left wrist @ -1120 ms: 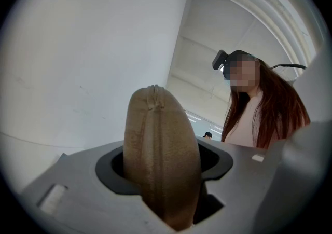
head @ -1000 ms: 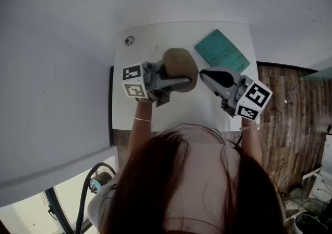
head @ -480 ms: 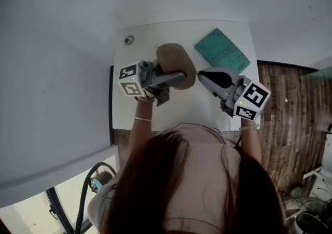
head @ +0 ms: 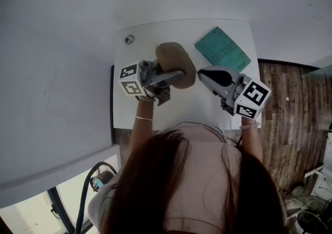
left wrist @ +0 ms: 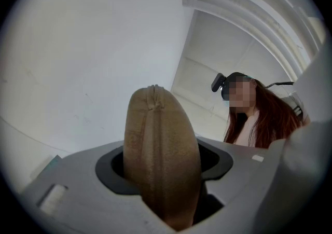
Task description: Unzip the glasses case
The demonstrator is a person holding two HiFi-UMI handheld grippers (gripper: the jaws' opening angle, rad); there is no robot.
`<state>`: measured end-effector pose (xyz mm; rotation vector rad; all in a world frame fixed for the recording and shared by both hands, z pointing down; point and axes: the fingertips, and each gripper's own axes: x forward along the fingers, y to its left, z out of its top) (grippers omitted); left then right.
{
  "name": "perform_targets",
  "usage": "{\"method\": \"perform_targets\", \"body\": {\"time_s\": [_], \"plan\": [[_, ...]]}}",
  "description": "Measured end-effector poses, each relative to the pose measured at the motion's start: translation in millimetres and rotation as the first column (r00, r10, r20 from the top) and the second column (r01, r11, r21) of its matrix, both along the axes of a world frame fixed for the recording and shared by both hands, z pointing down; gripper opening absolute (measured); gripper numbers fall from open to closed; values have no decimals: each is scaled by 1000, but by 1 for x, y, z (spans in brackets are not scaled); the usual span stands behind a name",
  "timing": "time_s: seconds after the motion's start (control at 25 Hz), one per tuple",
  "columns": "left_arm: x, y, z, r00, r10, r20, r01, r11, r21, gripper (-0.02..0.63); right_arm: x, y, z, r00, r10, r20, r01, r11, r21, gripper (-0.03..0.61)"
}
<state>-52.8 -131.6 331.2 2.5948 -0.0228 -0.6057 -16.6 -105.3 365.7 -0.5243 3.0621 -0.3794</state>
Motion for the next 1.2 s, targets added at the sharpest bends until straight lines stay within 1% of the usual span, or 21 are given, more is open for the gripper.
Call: {"method": "perform_targets", "body": {"time_s": [0.2, 0.36, 0.52, 0.72, 1.04, 1.2], "plan": [[-3, -2, 1, 999, -7, -33, 7, 1000, -22, 296, -1, -1, -1, 1000, 3, 4, -3, 1000, 1, 3], [-9, -8, -2, 996, -22, -82, 18, 999, -42, 296, -2, 0, 3, 1000, 8, -9, -8, 1000, 1, 3], [-13, -10, -1, 994, -32, -102, 27, 998, -54, 296, -3, 0, 6, 1000, 7, -4, -7, 1000, -11, 3], [-24, -19, -2, 983, -60, -174, 45, 995, -90, 296, -6, -2, 10, 1000, 6, -5, -6, 1000, -20, 3], [-29, -22, -1, 975, -78, -208, 54, 991, -119, 296, -7, -3, 10, 1000, 10, 3, -10, 999, -31, 3], [-35, -27, -1, 963, -104, -248, 69, 987, -146, 296, -8, -2, 13, 1000, 5, -1, -5, 999, -37, 3]]}}
